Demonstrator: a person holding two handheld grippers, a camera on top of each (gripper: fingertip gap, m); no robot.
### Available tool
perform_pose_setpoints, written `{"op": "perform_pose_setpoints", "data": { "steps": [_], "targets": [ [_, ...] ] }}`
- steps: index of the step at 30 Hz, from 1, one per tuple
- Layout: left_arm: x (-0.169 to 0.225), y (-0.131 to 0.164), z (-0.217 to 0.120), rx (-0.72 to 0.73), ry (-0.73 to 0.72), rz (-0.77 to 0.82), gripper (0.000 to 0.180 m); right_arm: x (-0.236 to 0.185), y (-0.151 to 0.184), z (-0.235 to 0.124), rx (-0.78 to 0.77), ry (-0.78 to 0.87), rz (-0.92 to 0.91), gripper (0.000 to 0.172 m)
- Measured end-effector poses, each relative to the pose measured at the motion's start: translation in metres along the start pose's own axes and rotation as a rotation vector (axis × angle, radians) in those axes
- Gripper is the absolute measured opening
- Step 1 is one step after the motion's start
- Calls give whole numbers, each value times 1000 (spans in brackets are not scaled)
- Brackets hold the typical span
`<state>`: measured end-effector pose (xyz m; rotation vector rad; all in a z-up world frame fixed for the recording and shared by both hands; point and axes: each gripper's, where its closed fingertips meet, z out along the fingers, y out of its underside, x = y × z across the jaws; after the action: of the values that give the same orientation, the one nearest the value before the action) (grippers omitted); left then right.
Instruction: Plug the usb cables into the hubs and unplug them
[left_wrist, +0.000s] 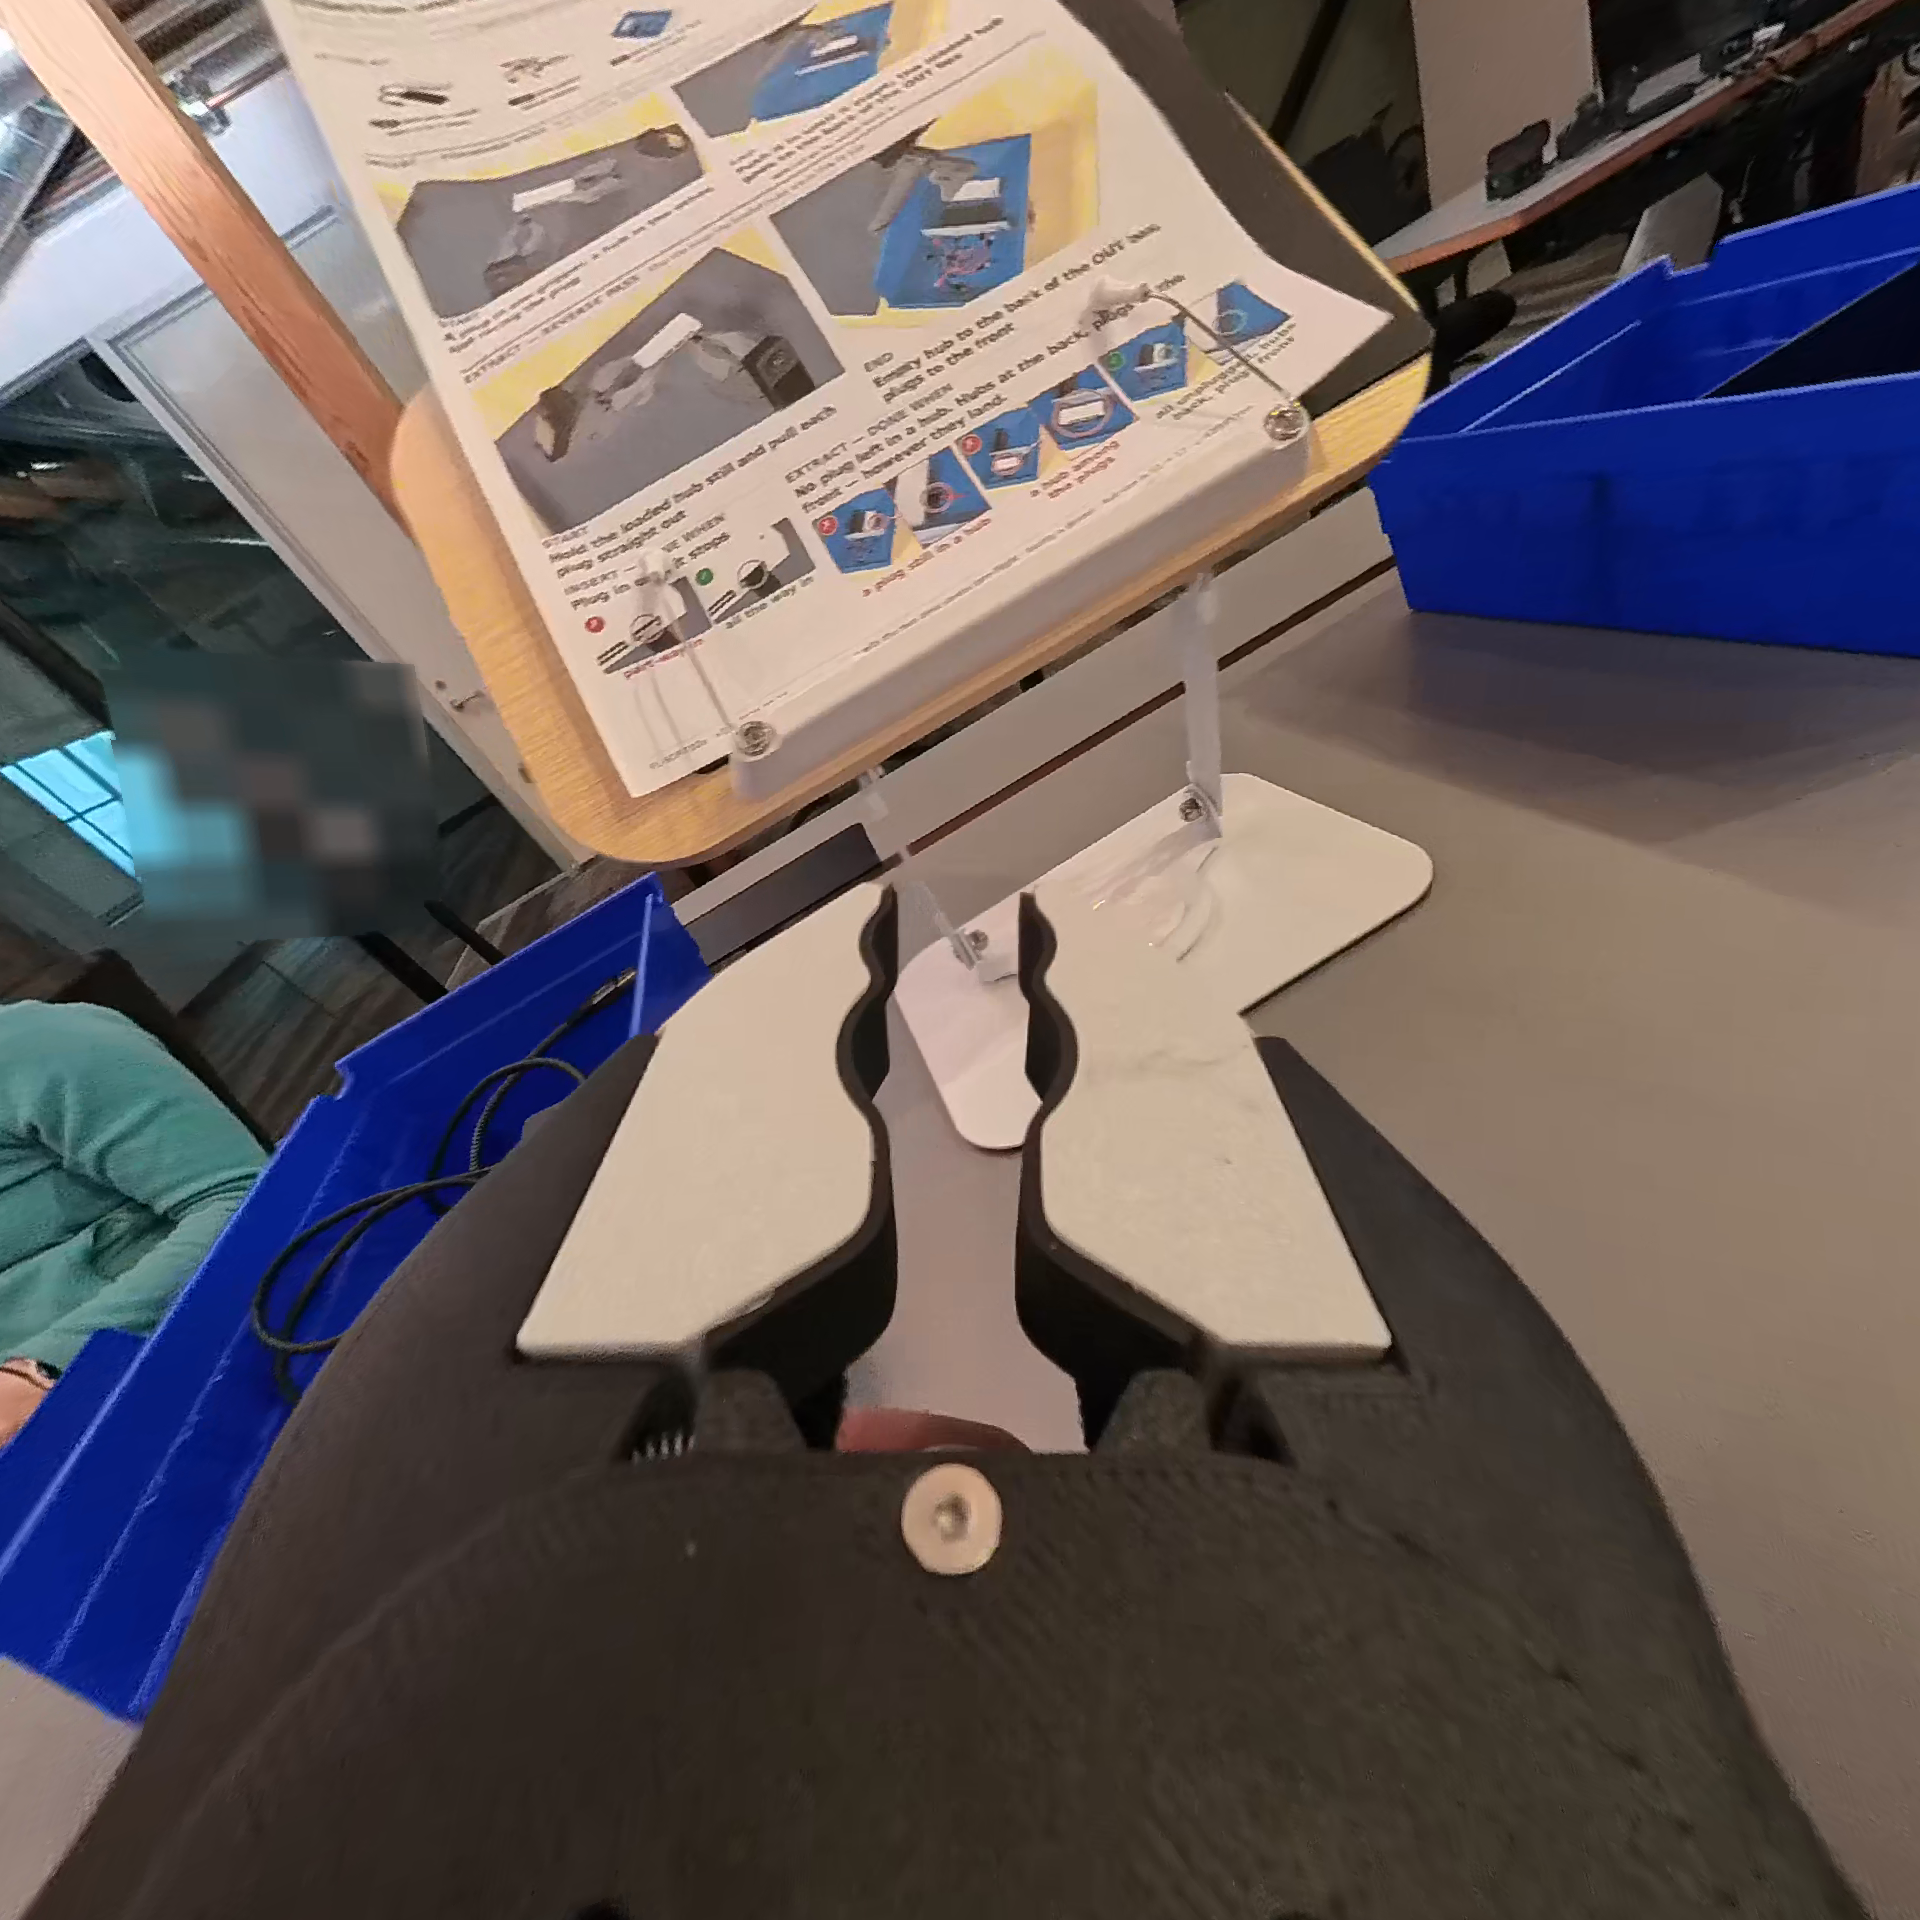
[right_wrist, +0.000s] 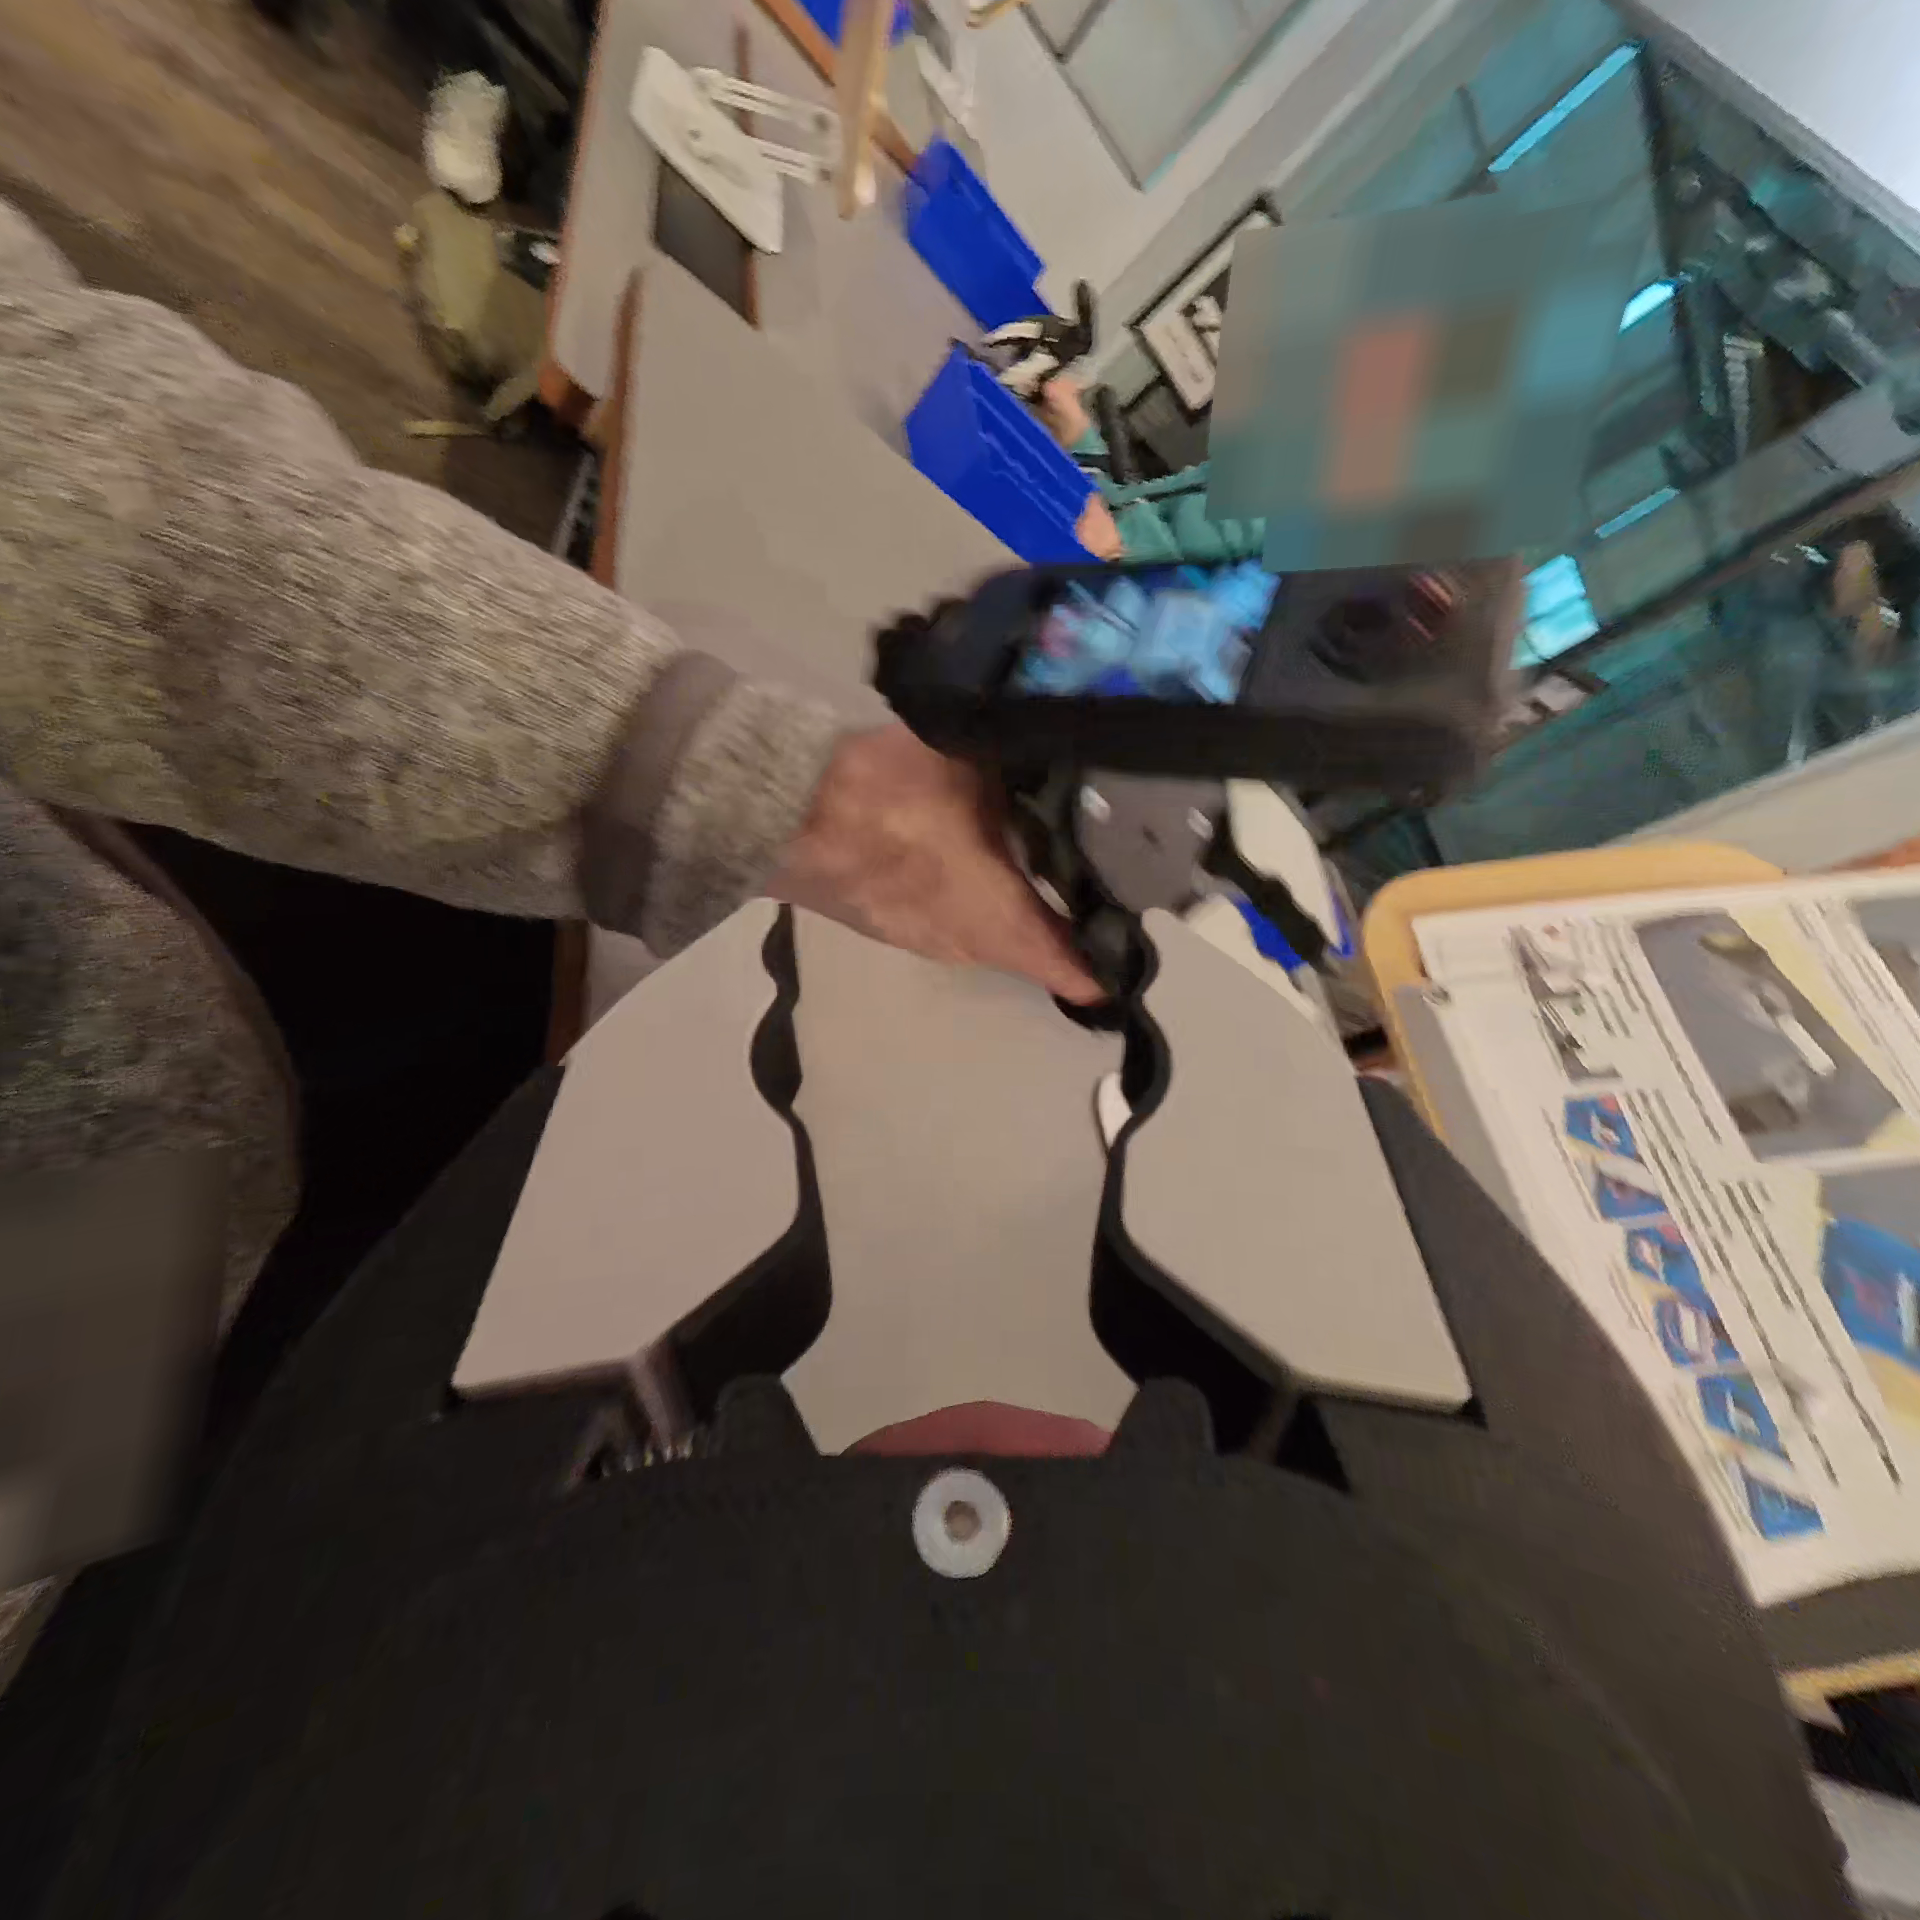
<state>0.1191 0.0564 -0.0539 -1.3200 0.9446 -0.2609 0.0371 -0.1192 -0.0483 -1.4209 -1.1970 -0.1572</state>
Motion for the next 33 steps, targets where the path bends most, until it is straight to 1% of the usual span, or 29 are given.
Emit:
{"op": "perform_pose_setpoints", "data": {
  "steps": [1,3,4,5,7,10,12,14,16,18,20,22,24,26,29,33],
  "targets": [
    [-6,1,-3,10,-7,-13,21,12,5,-4,5,50,20,50],
    [-19,1,-11,43,-9,-60,11,38,20,-12,11,164,90,18],
    [-26,0,-16,65,-7,-85,5,51,32,-15,-8,210,147,7],
    [-31,-4,-22,102,8,-108,2,63,46,-17,-38,257,202,0],
    [-39,-16,-39,197,34,-132,0,81,76,-18,-105,324,303,0],
    [-28,-50,-74,399,168,-81,0,93,116,-13,-201,355,411,0],
    [-3,-70,-103,510,303,25,2,97,136,-9,-271,377,417,0],
    [23,-86,-130,590,400,117,7,98,151,-5,-350,394,385,0],
    [57,-100,-159,655,541,192,10,97,163,0,-415,396,357,0],
    [91,-111,-182,710,627,279,13,96,171,4,-474,399,316,0],
    [124,-117,-199,733,717,348,16,94,177,7,-522,395,276,0],
    [152,-118,-206,734,780,400,21,93,179,9,-553,399,227,1],
    [177,-114,-205,696,841,448,30,90,179,10,-579,404,181,7],
    [197,-105,-196,651,865,516,36,88,179,10,-603,409,141,13],
    [216,-95,-189,579,932,548,47,87,178,10,-620,412,108,14],
    [226,-94,-182,537,954,554,59,86,175,9,-637,419,68,17]
  ]
}}
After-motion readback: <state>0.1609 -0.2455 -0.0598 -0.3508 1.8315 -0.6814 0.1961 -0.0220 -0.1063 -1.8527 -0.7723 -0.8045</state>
